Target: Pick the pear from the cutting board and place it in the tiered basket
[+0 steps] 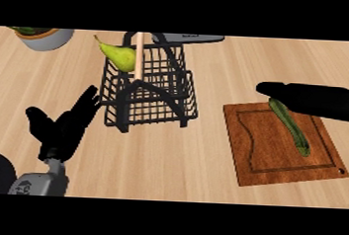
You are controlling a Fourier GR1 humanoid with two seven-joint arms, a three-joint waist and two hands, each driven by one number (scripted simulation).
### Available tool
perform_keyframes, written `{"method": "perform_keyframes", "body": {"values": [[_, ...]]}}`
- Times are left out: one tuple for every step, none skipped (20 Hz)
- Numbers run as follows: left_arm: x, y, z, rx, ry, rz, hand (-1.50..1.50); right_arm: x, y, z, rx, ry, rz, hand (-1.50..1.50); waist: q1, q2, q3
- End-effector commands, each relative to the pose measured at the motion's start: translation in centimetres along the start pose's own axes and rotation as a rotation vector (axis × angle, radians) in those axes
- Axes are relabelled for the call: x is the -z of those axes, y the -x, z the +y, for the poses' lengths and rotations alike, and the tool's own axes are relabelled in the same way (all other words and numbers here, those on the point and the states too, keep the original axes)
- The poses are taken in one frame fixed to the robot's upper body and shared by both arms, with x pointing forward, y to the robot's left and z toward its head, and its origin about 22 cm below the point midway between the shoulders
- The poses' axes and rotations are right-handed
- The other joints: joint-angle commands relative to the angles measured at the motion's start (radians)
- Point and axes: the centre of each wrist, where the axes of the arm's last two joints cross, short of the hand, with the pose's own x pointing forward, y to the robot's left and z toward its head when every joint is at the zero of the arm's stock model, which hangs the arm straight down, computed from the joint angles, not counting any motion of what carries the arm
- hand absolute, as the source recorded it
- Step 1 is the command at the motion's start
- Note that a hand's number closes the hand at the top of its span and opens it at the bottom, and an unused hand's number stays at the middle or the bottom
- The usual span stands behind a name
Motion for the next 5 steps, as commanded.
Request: {"method": "perform_keyframes", "body": {"values": [[0.4, 0.6, 0.0, -0.006, 0.006, -0.009, 0.00, -3.9, -0.1, -5.6, -0.066, -0.035, -0.015, -1.50, -0.010, 0.008, 0.000], [-0.9, 0.9, 0.6, 0.000, -0.009, 0.007, 0.00, -4.5, 0.1, -7.0, -0.061, -0.015, 0.000, -1.50, 0.008, 0.006, 0.001], [0.4, -0.3, -1.4, 0.009, 0.005, -0.021, 0.00, -5.1, 0.7, -7.8, -0.062, -0.031, -0.005, -1.50, 0.003, 0.011, 0.002], [-0.8, 0.8, 0.4, 0.006, 0.001, -0.006, 0.00, -6.8, 0.6, -8.4, -0.061, -0.029, -0.012, -1.50, 0.021, 0.010, 0.001], [-1.2, -0.4, 0.0, 0.020, 0.022, -0.018, 0.00, -6.6, -0.2, -10.1, -0.057, 0.009, -0.014, -1.50, 0.027, 0.007, 0.002]]}}
